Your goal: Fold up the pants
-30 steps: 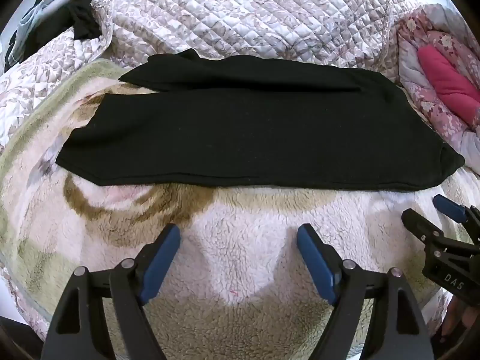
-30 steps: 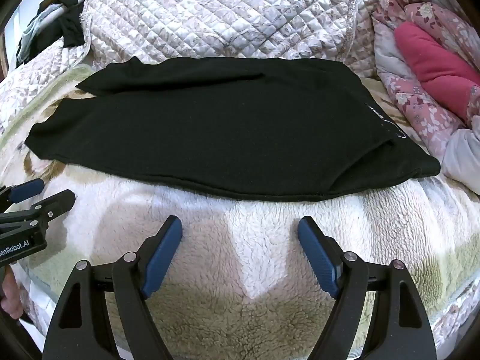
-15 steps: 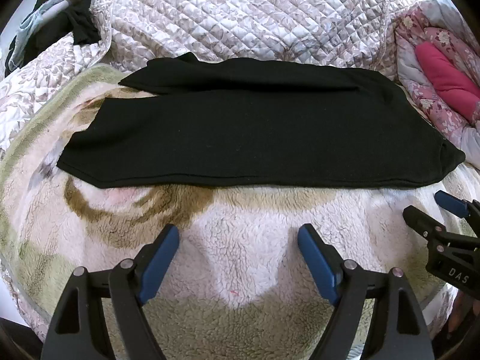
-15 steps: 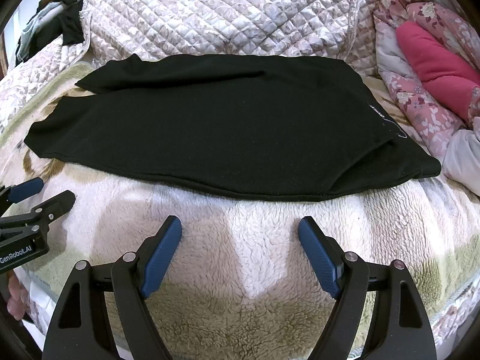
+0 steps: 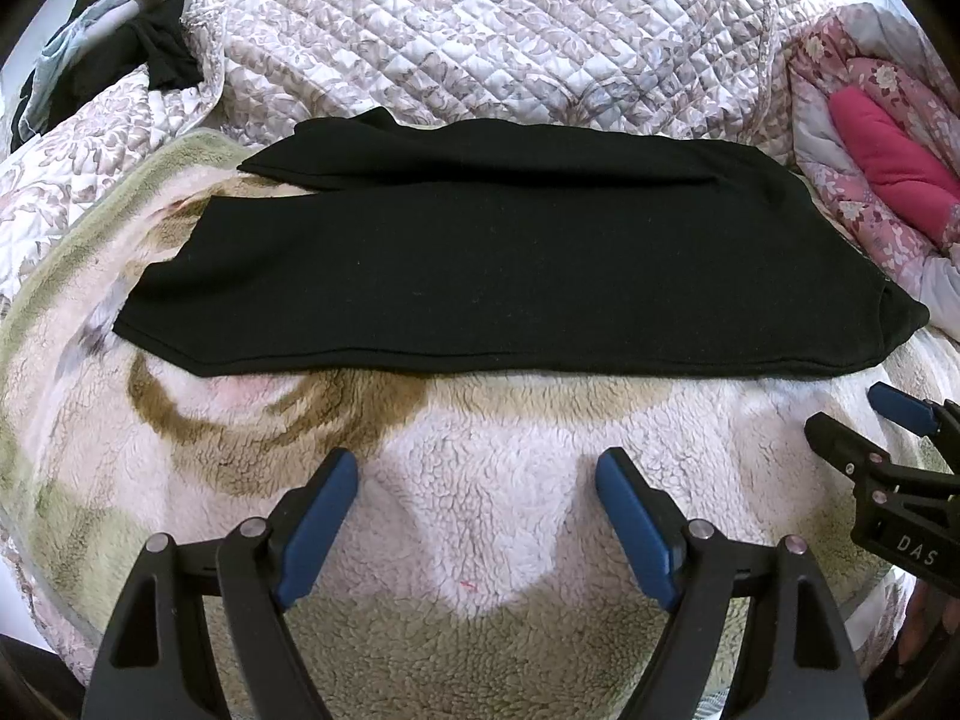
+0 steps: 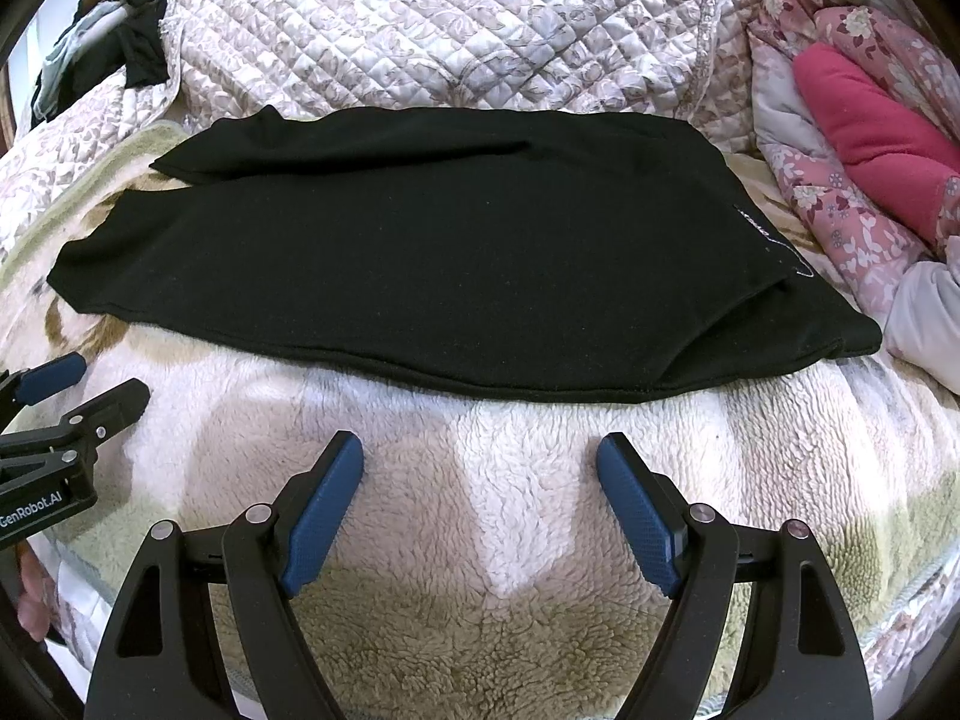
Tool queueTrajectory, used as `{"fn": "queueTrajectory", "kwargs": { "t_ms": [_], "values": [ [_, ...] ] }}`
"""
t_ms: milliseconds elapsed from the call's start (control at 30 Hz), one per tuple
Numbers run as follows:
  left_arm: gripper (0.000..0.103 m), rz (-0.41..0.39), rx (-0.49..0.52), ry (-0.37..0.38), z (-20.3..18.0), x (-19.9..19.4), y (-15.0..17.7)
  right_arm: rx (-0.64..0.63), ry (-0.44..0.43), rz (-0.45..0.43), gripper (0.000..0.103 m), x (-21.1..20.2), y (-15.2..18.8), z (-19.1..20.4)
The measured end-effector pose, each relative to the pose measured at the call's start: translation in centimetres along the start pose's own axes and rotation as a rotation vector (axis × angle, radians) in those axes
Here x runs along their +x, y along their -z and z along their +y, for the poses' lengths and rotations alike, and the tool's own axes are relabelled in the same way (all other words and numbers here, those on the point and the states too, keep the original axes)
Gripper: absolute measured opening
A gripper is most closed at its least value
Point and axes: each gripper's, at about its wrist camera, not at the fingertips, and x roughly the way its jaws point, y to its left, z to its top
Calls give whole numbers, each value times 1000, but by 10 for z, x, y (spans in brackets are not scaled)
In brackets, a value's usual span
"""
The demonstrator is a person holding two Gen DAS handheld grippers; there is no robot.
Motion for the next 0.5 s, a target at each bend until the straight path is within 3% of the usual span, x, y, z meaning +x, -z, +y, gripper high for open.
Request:
{"fn": "queueTrajectory", "kwargs": {
  "t_ms": [500],
  "values": [
    [84,-1,0,-1,0,-1,0,-2,2,1,80,-1,-1,0]
  ]
}}
